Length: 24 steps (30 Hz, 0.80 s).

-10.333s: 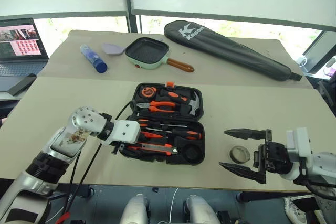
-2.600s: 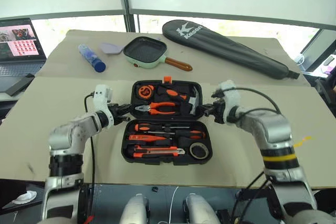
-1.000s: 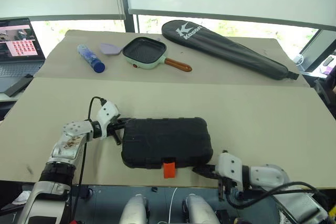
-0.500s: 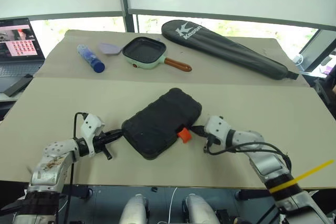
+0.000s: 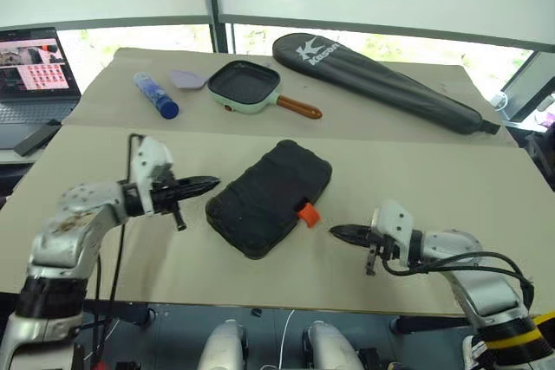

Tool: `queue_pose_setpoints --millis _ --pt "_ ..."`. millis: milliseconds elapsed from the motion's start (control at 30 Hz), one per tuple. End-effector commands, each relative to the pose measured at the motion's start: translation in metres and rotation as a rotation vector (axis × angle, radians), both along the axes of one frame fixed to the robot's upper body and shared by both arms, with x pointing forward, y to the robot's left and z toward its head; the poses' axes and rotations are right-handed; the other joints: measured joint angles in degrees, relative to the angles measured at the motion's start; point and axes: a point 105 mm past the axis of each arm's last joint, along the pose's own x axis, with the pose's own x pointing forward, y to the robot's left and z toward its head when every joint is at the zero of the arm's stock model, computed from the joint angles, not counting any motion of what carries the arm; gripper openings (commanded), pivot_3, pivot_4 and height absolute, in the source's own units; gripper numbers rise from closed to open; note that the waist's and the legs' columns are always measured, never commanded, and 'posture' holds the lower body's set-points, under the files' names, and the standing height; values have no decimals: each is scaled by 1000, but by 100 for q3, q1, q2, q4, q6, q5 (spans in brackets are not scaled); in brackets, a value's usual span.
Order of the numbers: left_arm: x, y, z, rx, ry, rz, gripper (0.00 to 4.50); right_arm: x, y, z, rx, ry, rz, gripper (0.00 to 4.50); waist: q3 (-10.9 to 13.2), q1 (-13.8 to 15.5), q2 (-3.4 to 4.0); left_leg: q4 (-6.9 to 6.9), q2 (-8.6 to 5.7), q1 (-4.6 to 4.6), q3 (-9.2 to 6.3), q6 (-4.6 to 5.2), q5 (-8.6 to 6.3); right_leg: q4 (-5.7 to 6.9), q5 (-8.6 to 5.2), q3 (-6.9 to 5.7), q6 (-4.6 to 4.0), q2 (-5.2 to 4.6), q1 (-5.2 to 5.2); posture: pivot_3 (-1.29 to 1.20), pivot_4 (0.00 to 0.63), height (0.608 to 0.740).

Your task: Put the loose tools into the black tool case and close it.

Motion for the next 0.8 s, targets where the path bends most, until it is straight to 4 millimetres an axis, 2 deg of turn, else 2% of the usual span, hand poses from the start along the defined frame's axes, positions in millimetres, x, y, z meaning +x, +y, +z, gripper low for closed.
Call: queue_pose_setpoints --millis 33,133,267,633,800 --pt "8 -23 -3 16 -1 -67 22 3 5 16 25 -45 -12 0 1 5 -1 0 -1 -4 0 0 0 0 0 -1 0 4 -1 0 150 740" --pt "18 -34 -22 97 11 -64 22 8 12 21 44 -66 -15 0 1 -10 -1 1 -1 -6 5 0 0 0 0 -2 0 10 -4 0 150 740" --pt "20 -40 -35 111 47 -73 22 15 20 21 39 -91 2 0 0 2 0 1 -1 -5 5 0 0 0 0 0 0 11 -3 0 150 740" --pt "22 -40 -46 110 61 -46 22 23 30 15 31 -107 19 0 -1 10 2 2 -2 2 4 1 1 2 0 0 0 9 3 0 150 740" --pt "20 -38 -52 114 75 -36 22 28 37 18 49 -143 26 0 -4 -31 7 2 1 13 4 1 1 5 0 1 -1 12 9 0 150 740"
